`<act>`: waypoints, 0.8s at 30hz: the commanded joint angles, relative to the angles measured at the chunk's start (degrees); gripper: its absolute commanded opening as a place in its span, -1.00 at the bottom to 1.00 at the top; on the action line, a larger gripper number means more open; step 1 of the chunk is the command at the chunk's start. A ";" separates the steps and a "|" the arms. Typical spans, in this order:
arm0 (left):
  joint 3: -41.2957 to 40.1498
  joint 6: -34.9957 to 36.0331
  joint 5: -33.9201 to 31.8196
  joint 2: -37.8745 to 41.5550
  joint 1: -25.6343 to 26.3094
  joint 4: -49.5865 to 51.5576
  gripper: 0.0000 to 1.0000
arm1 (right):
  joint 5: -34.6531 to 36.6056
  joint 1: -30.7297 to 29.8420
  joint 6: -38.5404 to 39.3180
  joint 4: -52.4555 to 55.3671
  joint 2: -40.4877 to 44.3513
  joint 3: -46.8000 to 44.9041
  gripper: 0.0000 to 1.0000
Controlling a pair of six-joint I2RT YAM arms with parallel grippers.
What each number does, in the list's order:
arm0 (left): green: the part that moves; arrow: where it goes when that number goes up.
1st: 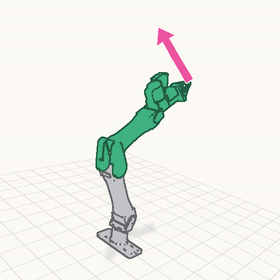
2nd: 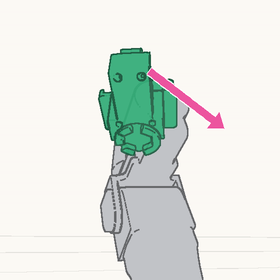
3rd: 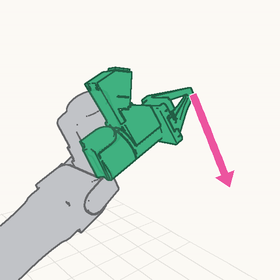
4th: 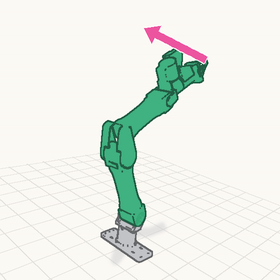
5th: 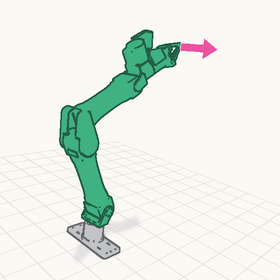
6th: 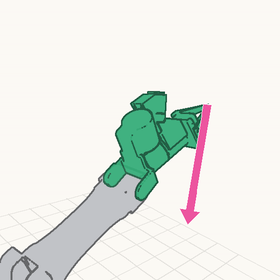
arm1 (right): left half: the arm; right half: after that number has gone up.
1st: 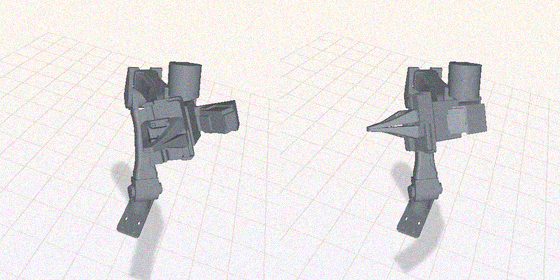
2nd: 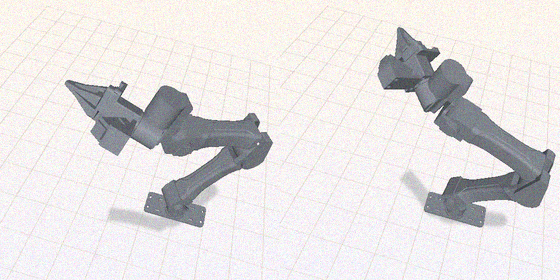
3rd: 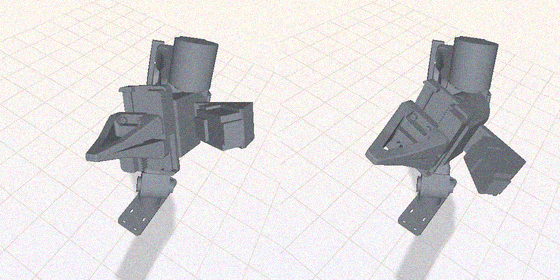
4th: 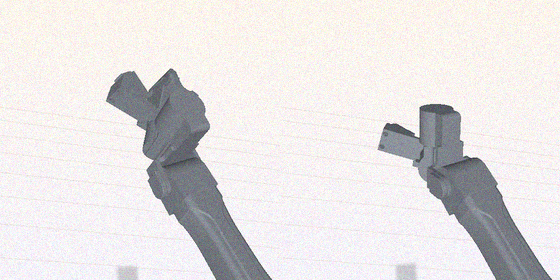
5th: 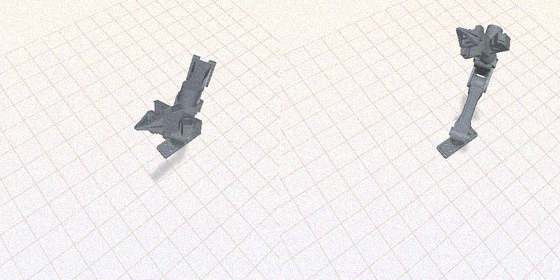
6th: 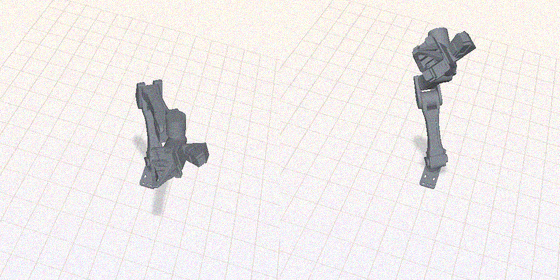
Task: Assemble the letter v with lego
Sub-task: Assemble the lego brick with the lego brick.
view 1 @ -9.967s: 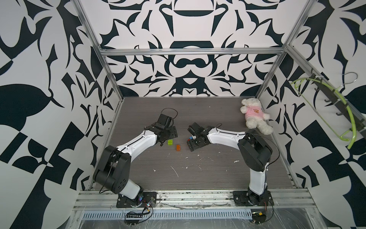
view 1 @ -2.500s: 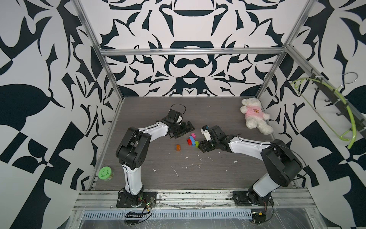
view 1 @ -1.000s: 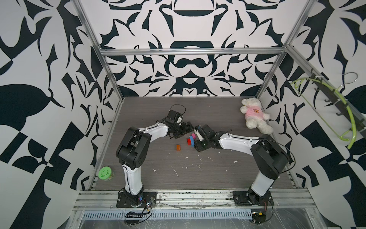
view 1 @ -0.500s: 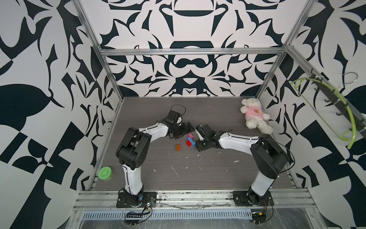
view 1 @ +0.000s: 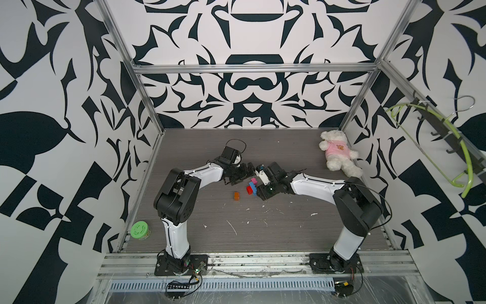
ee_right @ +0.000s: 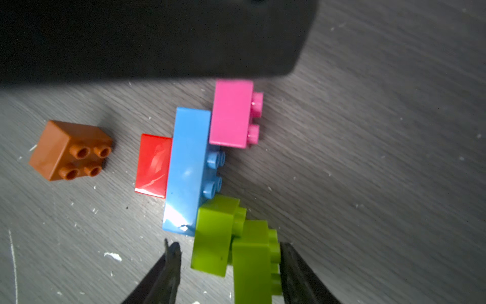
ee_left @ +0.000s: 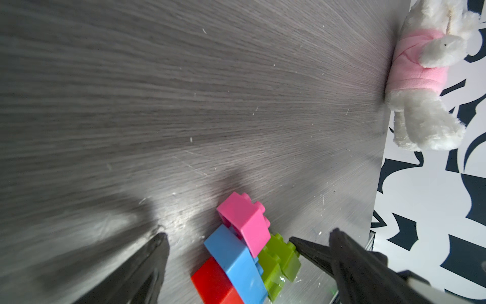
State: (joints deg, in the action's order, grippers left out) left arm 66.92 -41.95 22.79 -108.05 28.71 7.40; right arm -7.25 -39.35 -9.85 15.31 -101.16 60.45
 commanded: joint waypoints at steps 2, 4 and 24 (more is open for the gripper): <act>-0.95 1.00 0.09 1.31 -0.23 1.13 0.99 | -0.45 0.28 1.38 1.64 -0.76 2.45 0.21; -0.99 1.00 0.11 1.31 -0.32 1.13 0.99 | -0.26 0.25 1.13 1.90 -0.96 2.62 0.21; -1.79 0.73 -0.04 1.70 -0.85 0.71 0.99 | -0.14 0.27 0.90 2.16 -2.96 3.80 0.02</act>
State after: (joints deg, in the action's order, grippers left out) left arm 66.26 -41.80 22.76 -108.05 28.18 7.92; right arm -7.20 -38.98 -8.82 16.88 -104.33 62.63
